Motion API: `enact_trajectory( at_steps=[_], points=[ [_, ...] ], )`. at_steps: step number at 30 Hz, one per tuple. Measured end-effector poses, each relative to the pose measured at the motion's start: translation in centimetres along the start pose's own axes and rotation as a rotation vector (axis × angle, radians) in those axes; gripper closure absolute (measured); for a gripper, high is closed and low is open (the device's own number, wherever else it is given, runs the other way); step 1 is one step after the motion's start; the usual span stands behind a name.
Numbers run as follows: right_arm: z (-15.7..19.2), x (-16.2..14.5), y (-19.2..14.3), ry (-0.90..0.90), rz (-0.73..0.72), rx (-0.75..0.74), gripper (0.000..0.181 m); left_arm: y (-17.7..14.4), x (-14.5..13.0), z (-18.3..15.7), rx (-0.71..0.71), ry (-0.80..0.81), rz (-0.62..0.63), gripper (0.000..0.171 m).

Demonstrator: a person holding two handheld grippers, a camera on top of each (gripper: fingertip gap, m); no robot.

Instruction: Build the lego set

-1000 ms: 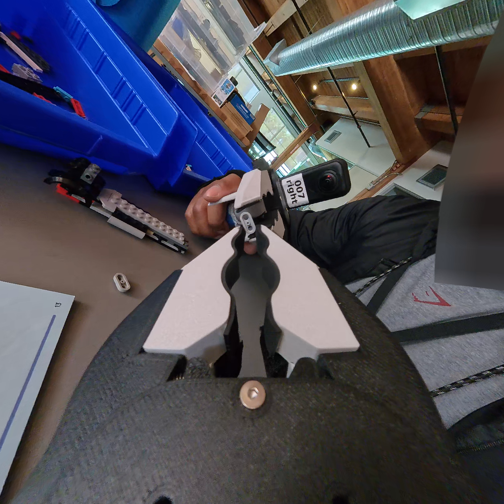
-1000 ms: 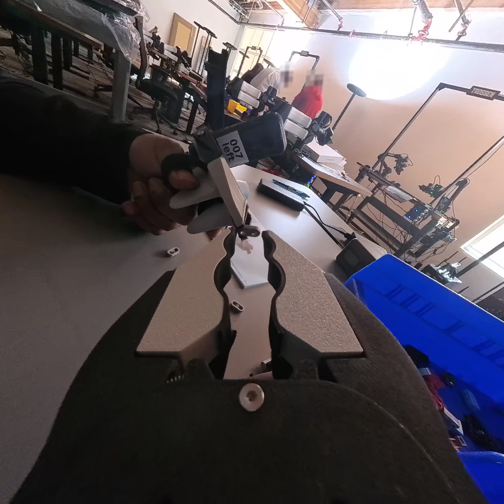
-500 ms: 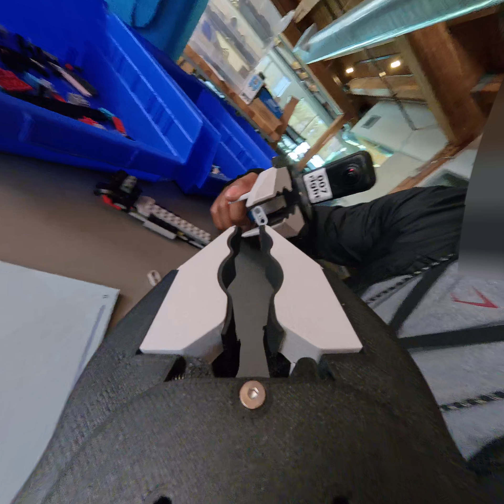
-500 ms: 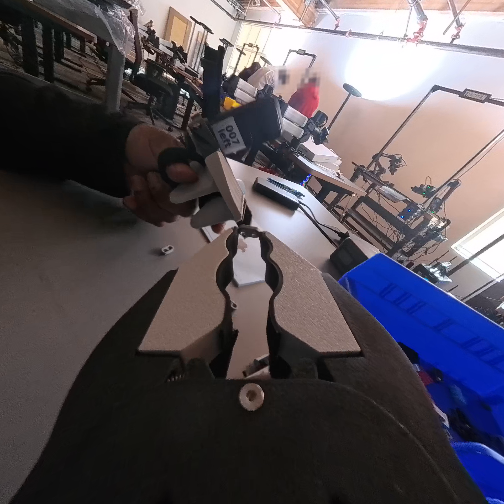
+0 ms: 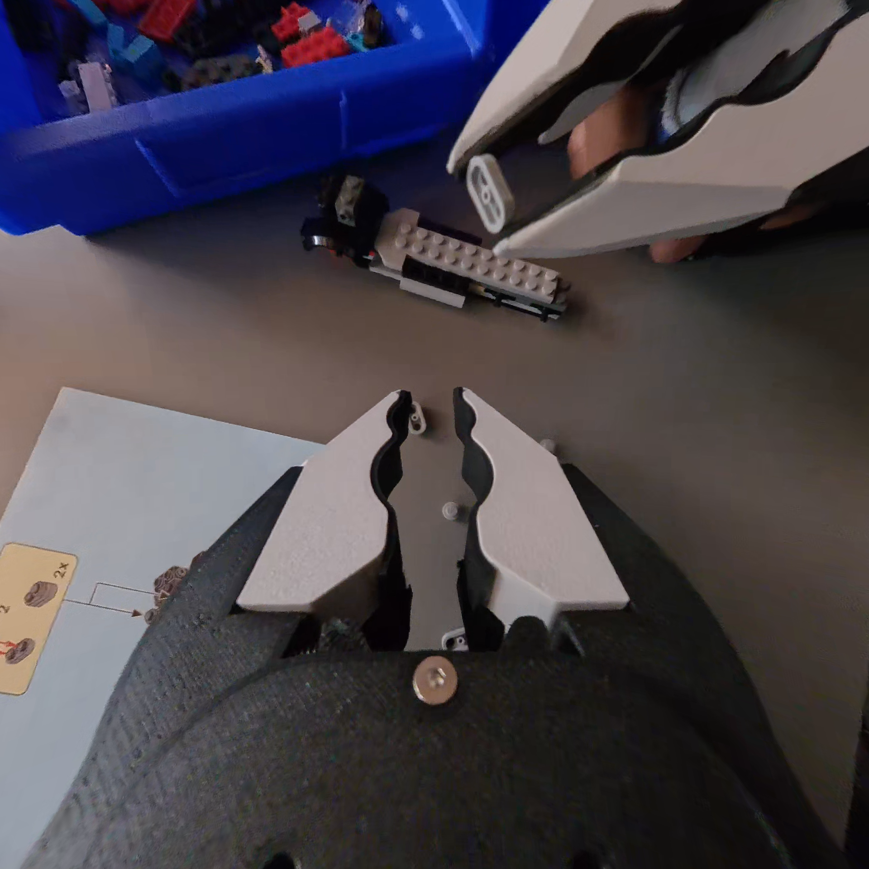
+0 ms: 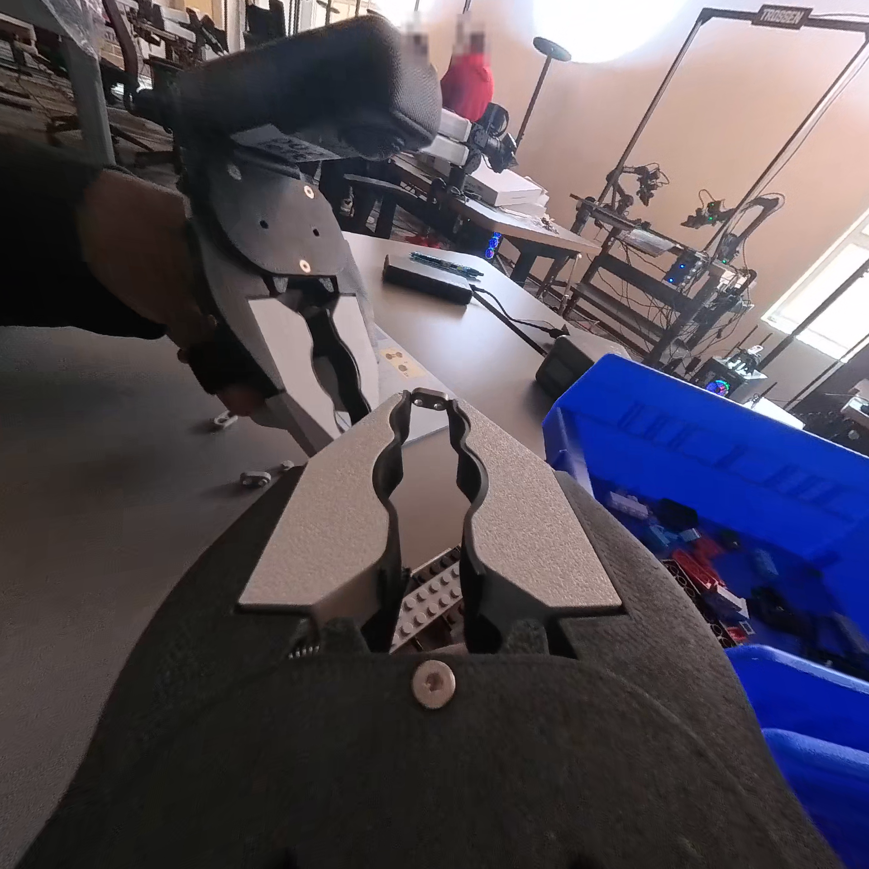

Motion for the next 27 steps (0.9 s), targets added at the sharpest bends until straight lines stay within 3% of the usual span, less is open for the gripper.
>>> enact_trajectory(
  at_steps=[8, 14, 17, 22, 24, 27],
  points=[
    [-0.2, -0.3, -0.2, 0.013, 0.006, 0.01, 0.164, 1.0, -0.9, 0.5, 0.084, -0.012, 0.103, 0.153],
    [-0.1, -0.5, -0.1, 0.014, 0.018, 0.023, 0.164, 1.1, -1.1, 0.9, 0.085, -0.045, 0.08, 0.162],
    [0.1, -0.4, -0.2, 0.004, 0.002, 0.038, 0.164, -0.1, 0.0, 0.9, -0.081, -0.188, -0.095, 0.163],
    [0.1, 0.3, -0.7, -0.01, -0.045, 0.053, 0.164, -4.1, 2.3, 1.3, -0.549, -0.504, -0.518, 0.163],
    [0.1, 0.5, -0.8, -0.014, -0.058, 0.06, 0.164, -4.6, 2.7, 0.9, -0.703, -0.564, -0.59, 0.163],
    [0.3, 0.8, -1.1, -0.028, -0.084, 0.068, 0.164, -4.4, 3.1, 0.1, -0.819, -0.614, -0.61, 0.163]
  ],
)
Point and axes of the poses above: each gripper's, where its closed fingertips meet, y out along the fingers, x out of its top, z = x × y across the jaws, the point moved 5 cm from there along -y, back along the fingers, and after that the axes turned 8 degrees about z, right-handed, at the moved point
